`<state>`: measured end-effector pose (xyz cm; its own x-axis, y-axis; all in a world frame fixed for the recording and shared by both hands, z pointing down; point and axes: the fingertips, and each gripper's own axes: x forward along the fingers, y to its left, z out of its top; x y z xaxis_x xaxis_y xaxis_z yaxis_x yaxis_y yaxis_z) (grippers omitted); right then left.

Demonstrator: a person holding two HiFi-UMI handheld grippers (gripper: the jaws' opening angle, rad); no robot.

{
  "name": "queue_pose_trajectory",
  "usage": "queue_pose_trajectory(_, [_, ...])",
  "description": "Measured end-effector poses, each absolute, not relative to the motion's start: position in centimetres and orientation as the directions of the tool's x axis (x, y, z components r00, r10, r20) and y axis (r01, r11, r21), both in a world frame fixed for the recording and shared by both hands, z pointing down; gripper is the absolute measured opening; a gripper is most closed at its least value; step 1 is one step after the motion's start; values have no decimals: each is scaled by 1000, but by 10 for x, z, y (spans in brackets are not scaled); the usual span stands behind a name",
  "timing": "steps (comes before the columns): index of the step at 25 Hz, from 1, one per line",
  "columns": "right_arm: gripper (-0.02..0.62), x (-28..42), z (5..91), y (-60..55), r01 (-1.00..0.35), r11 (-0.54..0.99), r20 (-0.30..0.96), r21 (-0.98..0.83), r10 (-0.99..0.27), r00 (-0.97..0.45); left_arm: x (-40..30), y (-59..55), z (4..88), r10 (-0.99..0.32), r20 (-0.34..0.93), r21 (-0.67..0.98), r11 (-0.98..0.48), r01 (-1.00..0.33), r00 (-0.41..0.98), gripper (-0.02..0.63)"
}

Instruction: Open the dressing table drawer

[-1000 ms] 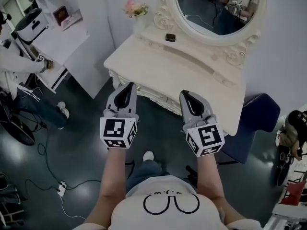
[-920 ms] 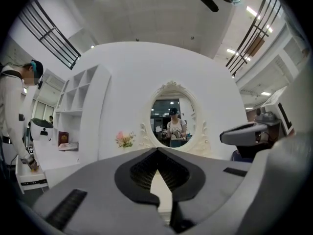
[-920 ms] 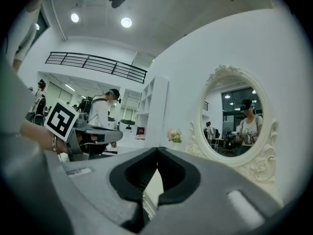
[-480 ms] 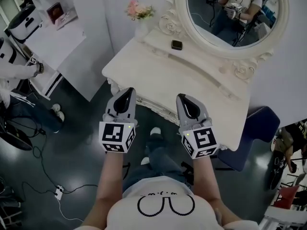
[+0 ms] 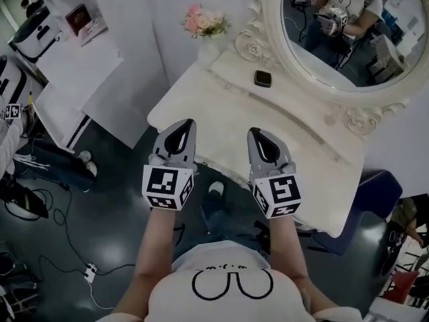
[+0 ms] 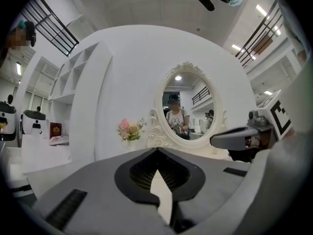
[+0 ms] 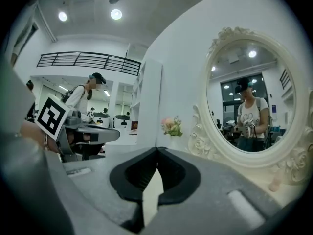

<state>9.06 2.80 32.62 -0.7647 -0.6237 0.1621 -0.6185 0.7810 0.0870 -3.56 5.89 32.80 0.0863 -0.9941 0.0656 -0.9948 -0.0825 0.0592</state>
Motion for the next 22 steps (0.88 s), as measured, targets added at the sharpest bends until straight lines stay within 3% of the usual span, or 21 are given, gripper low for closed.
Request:
queue_pose_trajectory(16, [-1,61,385,-152,-690,723,246,-22,-665,-705,-68,-144,384,-953,226,63,-193,-979,202,-2])
queue_pose_trajectory(22, [116,50,412,-170,-713,699,317,-59,-664,-677,-74,-170,402,-936,264,70,-222,-973,233,-2])
